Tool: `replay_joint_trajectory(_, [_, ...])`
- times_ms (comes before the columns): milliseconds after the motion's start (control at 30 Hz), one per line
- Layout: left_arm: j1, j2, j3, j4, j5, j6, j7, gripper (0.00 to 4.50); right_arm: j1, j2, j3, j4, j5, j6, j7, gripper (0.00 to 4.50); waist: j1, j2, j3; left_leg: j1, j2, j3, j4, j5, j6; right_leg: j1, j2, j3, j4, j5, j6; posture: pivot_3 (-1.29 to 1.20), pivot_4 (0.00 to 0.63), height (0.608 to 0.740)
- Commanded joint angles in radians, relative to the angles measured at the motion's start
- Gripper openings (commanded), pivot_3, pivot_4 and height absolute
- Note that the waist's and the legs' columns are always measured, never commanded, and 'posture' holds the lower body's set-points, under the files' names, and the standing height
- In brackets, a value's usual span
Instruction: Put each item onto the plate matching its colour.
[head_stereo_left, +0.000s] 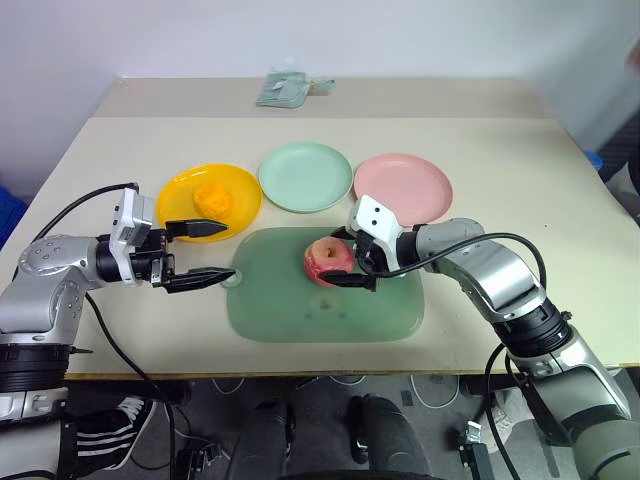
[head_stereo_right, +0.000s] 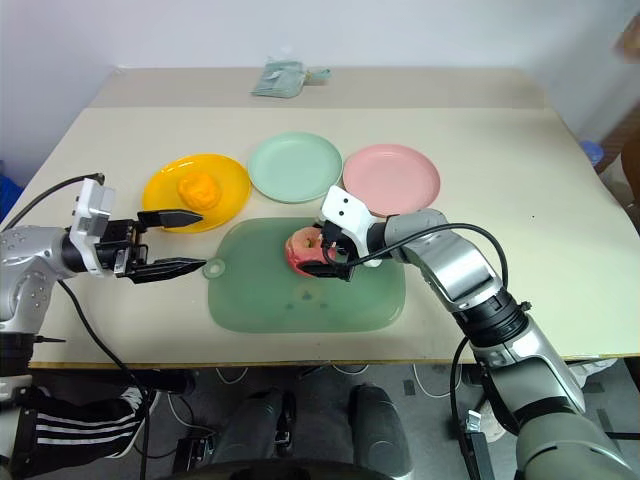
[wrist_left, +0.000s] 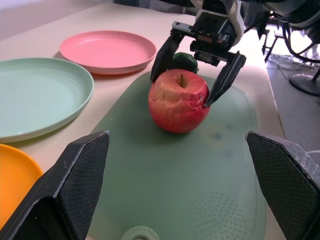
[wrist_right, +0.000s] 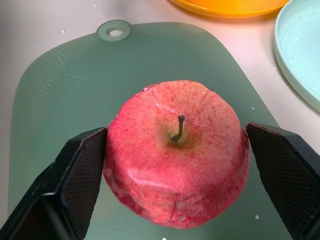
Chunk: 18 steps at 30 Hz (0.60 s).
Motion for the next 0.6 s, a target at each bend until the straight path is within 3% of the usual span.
replay_joint_trajectory(33, [-0.009,0.003,0.016,-0.013,0.0,-0.021,0.003,4.5,0.001,-0.005,-0.012,-0.001,-0.017,-0.014,0.012,3.29,0.0,0.0,0.0,0.0,0.0,0.0,0.0,0.0,0.0,0.0,0.0,0.0,0.0,0.0,0.0,0.0,0.15,0.736])
replay_joint_trajectory(67, [-0.009,0.003,0.016,-0.012,0.001,-0.023,0.004,4.5,-0.001,-0.005,-0.015,-0.004,-0.022,-0.025,0.011,3.05,0.001,0.0,0.0,0.0,0.0,0.0,0.0,0.0,0.0,0.0,0.0,0.0,0.0,0.0,0.0,0.0,0.15,0.736])
replay_joint_trajectory(233, [-0.021,-0.007,0.022,-0.004,-0.004,-0.019,0.027,4.5,-0.042,0.031,-0.101,-0.001,0.038,0.019,-0.004,3.05,0.001,0.0,0.0,0.0,0.0,0.0,0.0,0.0,0.0,0.0,0.0,0.0,0.0,0.0,0.0,0.0,0.15,0.736])
replay_joint_trajectory(400, [-0.095,-0.048,0.05,-0.011,-0.04,0.035,0.127,4.5,-0.154,0.052,-0.24,0.137,0.047,0.024,-0.085,3.05,0.002,0.0,0.0,0.0,0.0,0.0,0.0,0.001,-0.001,0.0,0.0,0.0,0.0,0.001,0.0,0.0,0.15,0.736])
replay_joint_trajectory(600, [-0.134,-0.068,0.027,0.006,-0.003,0.036,0.194,4.5,-0.267,0.011,-0.266,0.446,-0.117,-0.153,-0.22,3.05,-0.001,0.0,0.0,0.0,0.0,0.0,-0.001,0.001,-0.001,0.0,0.0,0.0,0.0,0.001,0.0,0.0,0.15,0.736])
